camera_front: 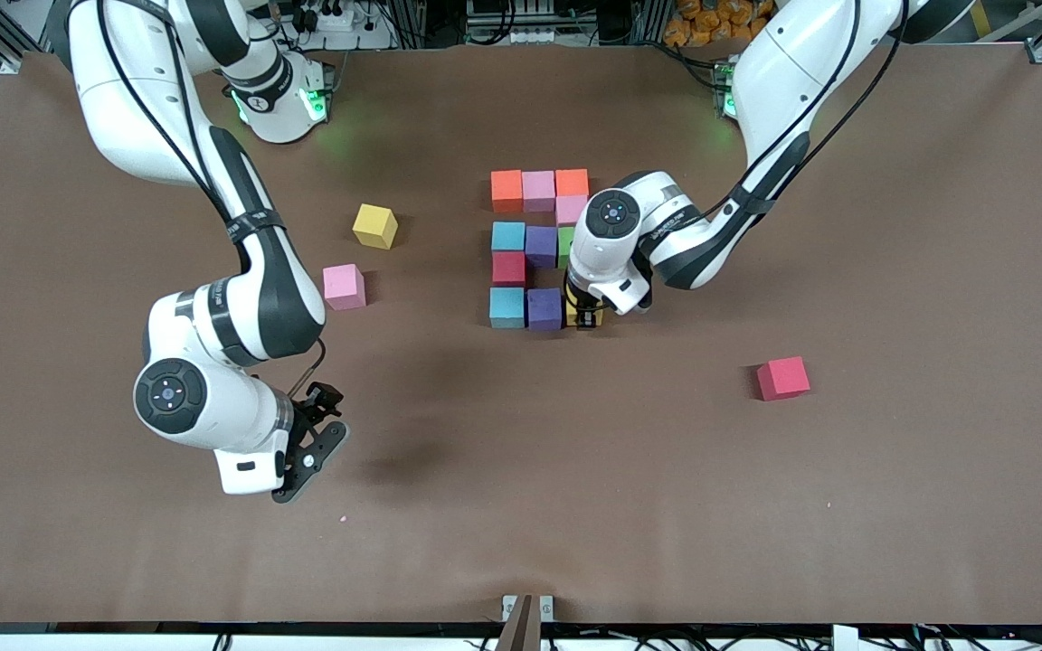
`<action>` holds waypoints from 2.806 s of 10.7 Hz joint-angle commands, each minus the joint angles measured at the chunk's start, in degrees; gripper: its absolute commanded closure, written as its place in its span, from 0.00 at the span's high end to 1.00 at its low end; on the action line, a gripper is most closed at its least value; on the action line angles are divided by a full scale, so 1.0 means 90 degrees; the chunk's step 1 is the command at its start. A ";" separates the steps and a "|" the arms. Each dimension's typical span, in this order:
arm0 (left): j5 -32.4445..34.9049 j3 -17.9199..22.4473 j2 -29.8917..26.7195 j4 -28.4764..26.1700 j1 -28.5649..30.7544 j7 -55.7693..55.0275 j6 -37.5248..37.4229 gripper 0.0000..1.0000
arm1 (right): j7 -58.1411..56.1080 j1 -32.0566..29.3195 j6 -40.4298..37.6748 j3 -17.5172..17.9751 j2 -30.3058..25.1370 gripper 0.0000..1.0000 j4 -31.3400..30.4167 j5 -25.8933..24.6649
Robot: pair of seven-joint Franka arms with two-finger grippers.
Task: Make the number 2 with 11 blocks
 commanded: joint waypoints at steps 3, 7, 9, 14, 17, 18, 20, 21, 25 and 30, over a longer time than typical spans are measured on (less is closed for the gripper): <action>0.0204 0.0038 0.0164 0.0242 -0.0184 -0.0109 -0.0030 0.53 | 0.0053 -0.0042 0.0000 0.0043 -0.0161 1.00 -0.0124 0.0087; 0.0214 0.0038 0.0204 0.0281 -0.0263 -0.0099 -0.0030 0.63 | 0.0053 -0.0391 -0.0088 -0.0006 -0.0287 1.00 -0.0191 0.0087; 0.0388 0.0038 0.0194 0.0281 -0.0243 -0.0089 -0.0040 1.00 | 0.0073 -0.0724 -0.0428 -0.0006 -0.0444 1.00 -0.0251 0.0087; 0.0322 -0.0030 -0.0400 0.0379 0.0021 -0.0099 -0.0565 1.00 | 0.2313 -0.0591 -0.1055 -0.0016 -0.1798 1.00 -0.1263 -0.0011; 0.0311 -0.0099 -0.0782 0.0651 0.0059 -0.0089 -0.1005 1.00 | 0.2602 -0.0695 -0.0880 -0.0006 -0.2718 1.00 -0.2114 -0.0138; 0.0282 -0.0205 -0.0773 0.0846 0.0060 -0.0089 -0.1113 1.00 | 0.2602 -0.0774 -0.0686 -0.0006 -0.3029 1.00 -0.2425 -0.0138; 0.0098 -0.0246 -0.0802 0.1217 0.0079 0.0327 -0.1541 1.00 | 0.2602 -0.1037 -0.0159 0.0004 -0.3771 1.00 -0.3235 -0.0128; -0.0058 -0.0246 -0.0850 0.1422 0.0157 0.0978 -0.1824 1.00 | 0.2592 -0.1164 -0.0195 0.0014 -0.4016 1.00 -0.3384 -0.0109; -0.0704 -0.0265 -0.0958 0.2233 0.0849 0.3937 -0.2791 1.00 | 0.2602 -0.1633 -0.0731 0.0004 -0.4506 1.00 -0.3308 -0.0089; -0.0636 -0.0246 -0.1319 0.2498 0.1611 0.7714 -0.3526 1.00 | 0.2661 -0.1458 -0.1697 -0.0727 -0.4497 1.00 -0.2449 -0.0090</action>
